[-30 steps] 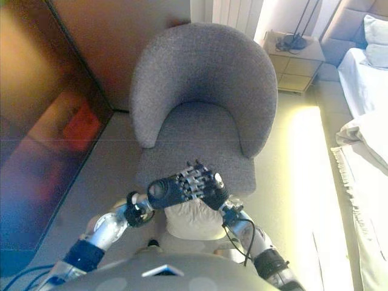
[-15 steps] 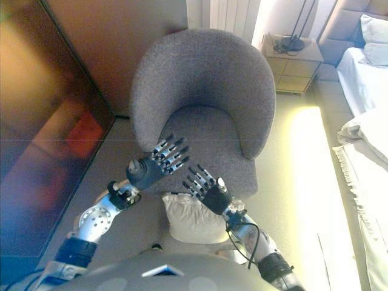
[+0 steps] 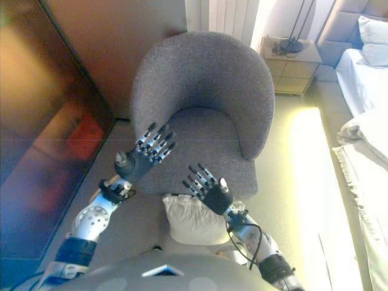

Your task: Pick up the cushion and take it to the sofa

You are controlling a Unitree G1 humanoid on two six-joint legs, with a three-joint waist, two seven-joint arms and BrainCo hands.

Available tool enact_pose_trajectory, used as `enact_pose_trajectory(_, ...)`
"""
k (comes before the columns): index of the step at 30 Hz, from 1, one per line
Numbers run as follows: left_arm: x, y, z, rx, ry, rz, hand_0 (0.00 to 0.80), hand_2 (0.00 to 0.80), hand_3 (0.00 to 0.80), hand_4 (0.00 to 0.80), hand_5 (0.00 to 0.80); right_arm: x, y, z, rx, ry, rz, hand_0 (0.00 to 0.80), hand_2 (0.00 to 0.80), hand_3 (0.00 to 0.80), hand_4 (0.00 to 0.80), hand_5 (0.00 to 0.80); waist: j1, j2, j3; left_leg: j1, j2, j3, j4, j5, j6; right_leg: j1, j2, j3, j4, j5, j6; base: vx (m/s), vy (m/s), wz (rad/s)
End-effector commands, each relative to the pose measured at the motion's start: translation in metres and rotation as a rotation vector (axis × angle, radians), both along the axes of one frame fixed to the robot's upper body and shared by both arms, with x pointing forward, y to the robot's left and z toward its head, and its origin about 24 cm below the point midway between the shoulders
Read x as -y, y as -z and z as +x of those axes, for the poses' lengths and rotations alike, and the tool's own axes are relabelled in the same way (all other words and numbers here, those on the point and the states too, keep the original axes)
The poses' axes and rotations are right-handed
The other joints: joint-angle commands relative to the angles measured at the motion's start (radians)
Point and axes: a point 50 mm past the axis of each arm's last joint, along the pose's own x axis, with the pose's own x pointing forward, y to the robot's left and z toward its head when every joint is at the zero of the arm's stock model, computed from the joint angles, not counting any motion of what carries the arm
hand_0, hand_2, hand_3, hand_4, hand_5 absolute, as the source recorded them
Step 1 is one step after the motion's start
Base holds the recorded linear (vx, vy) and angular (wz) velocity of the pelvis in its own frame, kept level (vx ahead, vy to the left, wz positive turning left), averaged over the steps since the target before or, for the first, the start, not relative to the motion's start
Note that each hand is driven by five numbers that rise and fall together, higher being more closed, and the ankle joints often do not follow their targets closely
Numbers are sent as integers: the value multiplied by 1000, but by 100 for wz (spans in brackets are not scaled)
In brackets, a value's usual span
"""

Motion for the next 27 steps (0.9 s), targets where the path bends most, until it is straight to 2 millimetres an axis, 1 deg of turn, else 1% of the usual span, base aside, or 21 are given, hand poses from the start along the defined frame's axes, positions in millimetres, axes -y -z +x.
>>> enact_pose_trajectory(1,-5,-29,13,156,-26,-43,0,0,0,0,0,-2,-24,17,147,62,17,0,0,0,0,0,24,-2,23,-23,5,13,19,-11,47,-48,-19,-43,23,24,-5,-34,-6,0)
enact_pose_trajectory(5,11,-39,7,168,74,-125,0,0,0,0,0,-1,-27,21,155,97,-2,0,0,0,0,0,30,-4,34,-27,5,9,19,-11,48,-48,-18,-44,22,24,-6,-29,-9,0)
enact_pose_trajectory(9,29,-40,-1,161,205,-162,0,0,0,0,0,-4,-31,28,157,110,8,0,0,0,0,0,37,-6,37,-25,6,7,17,-13,46,-44,-18,-51,18,28,-5,0,0,0)
enact_pose_trajectory(13,48,-35,-12,104,363,-227,0,0,0,0,0,-9,-35,34,156,114,48,0,0,0,0,0,45,-7,39,-21,7,6,15,-14,45,-40,-19,-56,16,30,-4,-3,-20,7)
enact_pose_trajectory(15,61,-29,-22,50,466,-271,0,0,0,0,0,-12,-36,37,152,123,57,0,0,0,0,0,48,-8,40,-20,9,7,15,-15,45,-39,-20,-60,17,32,-3,0,0,0)
enact_pose_trajectory(19,78,-14,-39,-28,608,-286,0,0,0,0,0,-14,-37,42,163,140,56,0,0,0,0,0,50,-11,47,-19,10,8,17,-17,46,-40,-22,-65,20,33,-1,-10,-24,0)
enact_pose_trajectory(20,80,-9,-44,-41,648,-258,0,0,0,0,0,-13,-38,44,171,143,58,0,0,0,0,0,49,-12,51,-21,11,9,18,-17,45,-43,-22,-64,21,34,0,0,0,0)
enact_pose_trajectory(23,84,5,-57,-116,724,-249,0,0,0,0,0,-12,-41,47,196,144,70,0,0,0,0,0,47,-10,63,-25,14,10,20,-15,44,-50,-22,-62,25,35,2,-37,-19,0)
enact_pose_trajectory(27,84,22,-68,-153,774,-199,0,0,0,0,0,-9,-44,50,225,143,83,0,0,0,0,0,43,-9,71,-28,17,15,21,-15,43,-57,-22,-60,27,35,5,-8,-3,0)
